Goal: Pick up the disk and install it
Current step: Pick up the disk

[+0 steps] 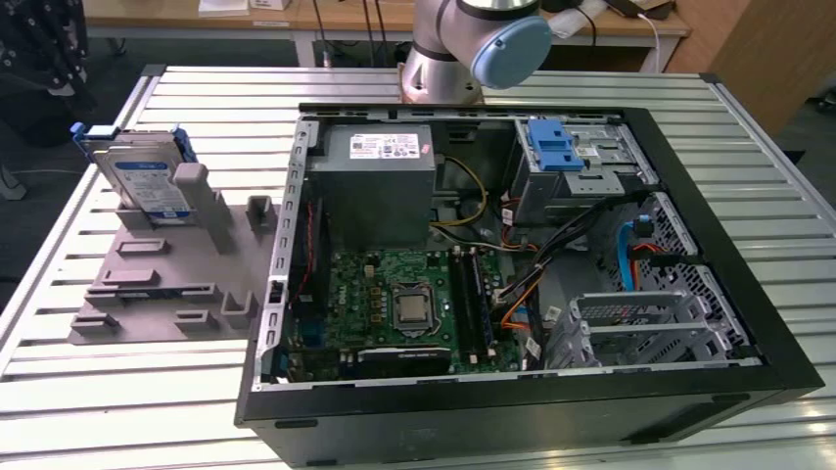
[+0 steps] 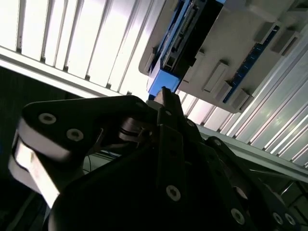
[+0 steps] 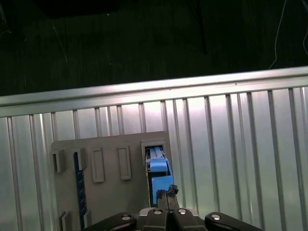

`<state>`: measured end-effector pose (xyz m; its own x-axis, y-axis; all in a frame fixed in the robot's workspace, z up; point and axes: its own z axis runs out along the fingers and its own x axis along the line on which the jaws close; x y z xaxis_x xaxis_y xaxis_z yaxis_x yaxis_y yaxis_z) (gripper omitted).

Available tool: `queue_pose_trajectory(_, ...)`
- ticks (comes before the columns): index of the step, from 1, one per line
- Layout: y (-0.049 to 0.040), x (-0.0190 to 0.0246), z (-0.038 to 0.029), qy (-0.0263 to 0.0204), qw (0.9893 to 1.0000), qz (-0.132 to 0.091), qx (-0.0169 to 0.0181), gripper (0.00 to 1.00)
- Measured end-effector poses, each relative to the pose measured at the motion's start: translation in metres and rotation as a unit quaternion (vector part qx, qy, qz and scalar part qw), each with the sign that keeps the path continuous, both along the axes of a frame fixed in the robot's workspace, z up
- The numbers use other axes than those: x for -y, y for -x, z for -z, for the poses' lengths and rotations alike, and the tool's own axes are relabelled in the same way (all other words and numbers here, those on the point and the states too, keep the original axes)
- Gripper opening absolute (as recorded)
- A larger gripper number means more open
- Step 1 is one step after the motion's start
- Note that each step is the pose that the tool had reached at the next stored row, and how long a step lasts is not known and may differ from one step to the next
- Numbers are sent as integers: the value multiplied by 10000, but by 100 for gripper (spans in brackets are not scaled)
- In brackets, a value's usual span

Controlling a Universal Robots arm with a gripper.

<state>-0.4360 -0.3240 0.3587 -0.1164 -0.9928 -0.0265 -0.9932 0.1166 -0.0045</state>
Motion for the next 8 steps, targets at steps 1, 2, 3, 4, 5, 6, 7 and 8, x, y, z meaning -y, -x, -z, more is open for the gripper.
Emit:
queue_pose_trajectory(1,0,0,0,0,10000,0,0,17)
queue_pose_trajectory(2,0,0,0,0,10000,0,0,17)
queue_pose_trajectory(3,0,0,0,0,10000,0,0,23)
queue_pose_trajectory(4,0,0,0,-1,10000,0,0,23)
queue_pose_trajectory(5,0,0,1,-1,10000,-6,-1,29)
queue_pose_trajectory(6,0,1,4,-1,10000,-29,-6,29)
queue_pose_trajectory(7,-5,1,43,-1,9998,-207,-52,53)
queue_pose_trajectory(8,-8,1,62,-1,9997,-219,-62,53)
